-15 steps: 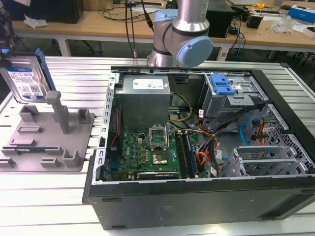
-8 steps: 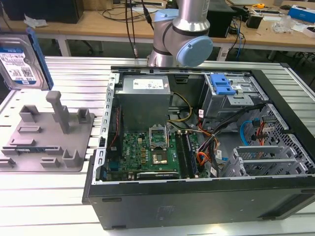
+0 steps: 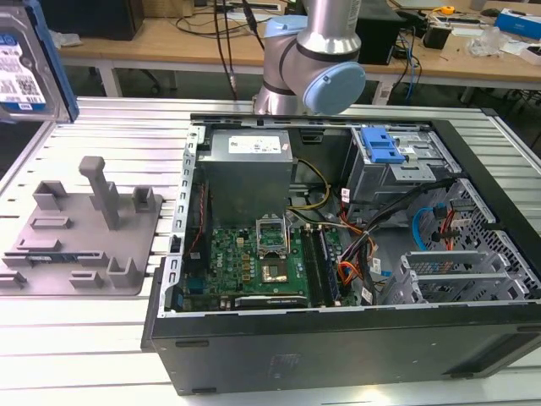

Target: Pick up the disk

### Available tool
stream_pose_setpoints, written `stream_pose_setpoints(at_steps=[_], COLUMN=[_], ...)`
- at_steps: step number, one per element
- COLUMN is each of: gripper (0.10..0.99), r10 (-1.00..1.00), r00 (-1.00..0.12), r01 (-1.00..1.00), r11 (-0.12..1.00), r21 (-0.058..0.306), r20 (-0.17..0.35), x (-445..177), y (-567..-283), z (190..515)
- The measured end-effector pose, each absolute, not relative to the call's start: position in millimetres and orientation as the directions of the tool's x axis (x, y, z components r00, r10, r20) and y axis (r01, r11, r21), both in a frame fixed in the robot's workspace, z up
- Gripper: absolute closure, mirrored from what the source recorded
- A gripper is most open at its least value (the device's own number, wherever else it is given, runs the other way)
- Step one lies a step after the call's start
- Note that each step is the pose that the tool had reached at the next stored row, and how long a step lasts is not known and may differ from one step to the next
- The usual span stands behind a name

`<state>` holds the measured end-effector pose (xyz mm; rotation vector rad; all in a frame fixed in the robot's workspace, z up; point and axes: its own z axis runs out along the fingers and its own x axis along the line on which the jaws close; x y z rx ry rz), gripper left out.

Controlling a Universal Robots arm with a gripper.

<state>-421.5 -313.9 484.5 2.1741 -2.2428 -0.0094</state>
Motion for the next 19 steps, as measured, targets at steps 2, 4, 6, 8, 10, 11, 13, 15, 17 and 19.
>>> stream_pose_setpoints(at_steps=[2,4,6,8,10,11,13,15,17,19], gripper=[0.718,0.718,0.718,0.718,0.718,0.718,0.718,0.718,0.718,0.718], r10=[-0.999,-0.999,-0.999,-0.999,-0.999,-0.999,-0.999,-0.999,-0.999,-0.999], r00=[-0.031,-0.031,-0.031,-0.031,-0.031,-0.031,-0.031,-0.031,-0.031,-0.031], r01=[-0.999,-0.999,-0.999,-0.999,-0.999,-0.999,-0.999,-0.999,-0.999,-0.999], r11=[0.031,0.031,0.031,0.031,0.031,0.031,0.031,0.031,0.031,0.031], r21=[0.017,0.017,0.017,0.017,0.017,0.017,0.017,0.017,0.017,0.017], r20=[0.009,0.009,0.009,0.009,0.009,0.009,0.009,0.009,0.009,0.009], x=[-421.5,-421.4,-421.4,-421.4,-421.4,-421.4,-421.4,-421.4,-421.4,-421.4], y=[-314.2,-314.5,-314.9,-314.9,-314.9,-314.9,-314.9,-314.9,-314.9,-314.9], z=[496.0,507.4,519.7,520.8,520.9,520.9,521.0,521.0,521.1,521.1])
